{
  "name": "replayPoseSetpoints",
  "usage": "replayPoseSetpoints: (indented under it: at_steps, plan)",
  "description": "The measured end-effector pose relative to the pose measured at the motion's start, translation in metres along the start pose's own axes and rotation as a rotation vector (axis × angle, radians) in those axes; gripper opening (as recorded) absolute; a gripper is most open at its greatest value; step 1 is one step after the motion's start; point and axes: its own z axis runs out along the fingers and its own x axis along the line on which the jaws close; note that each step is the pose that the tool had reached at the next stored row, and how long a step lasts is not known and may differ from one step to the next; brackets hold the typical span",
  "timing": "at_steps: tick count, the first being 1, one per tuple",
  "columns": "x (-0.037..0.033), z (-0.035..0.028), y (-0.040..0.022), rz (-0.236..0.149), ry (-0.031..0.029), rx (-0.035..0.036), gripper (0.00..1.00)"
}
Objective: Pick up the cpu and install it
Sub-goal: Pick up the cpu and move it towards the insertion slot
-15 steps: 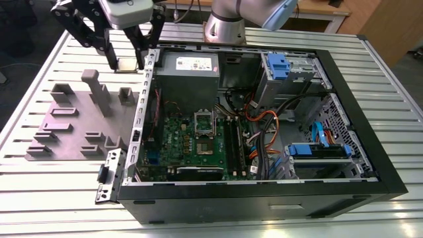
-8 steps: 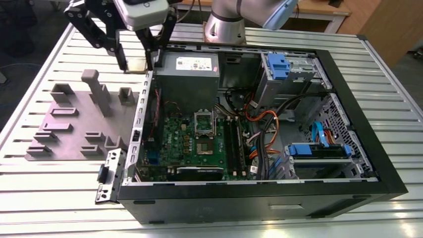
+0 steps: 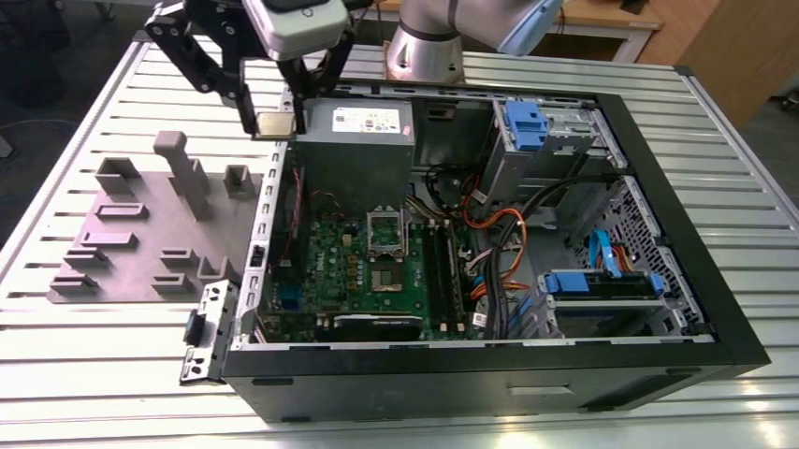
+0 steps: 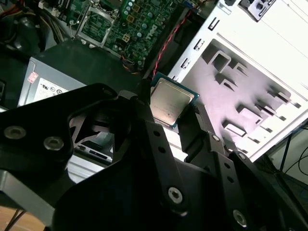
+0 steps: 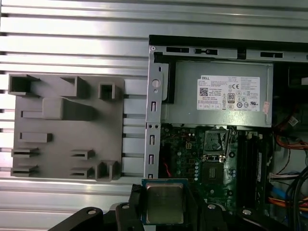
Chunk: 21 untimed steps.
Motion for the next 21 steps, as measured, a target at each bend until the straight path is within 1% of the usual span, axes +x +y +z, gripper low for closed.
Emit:
replayPoseSetpoints:
  at_steps: [7, 21]
  plan:
    - [-0.0100, 0.0005, -0.0002, 0.000, 0.0000, 0.0000, 0.47]
    - [-0.0339, 0.0016, -0.0008, 0.000, 0.0000, 0.0000, 0.47]
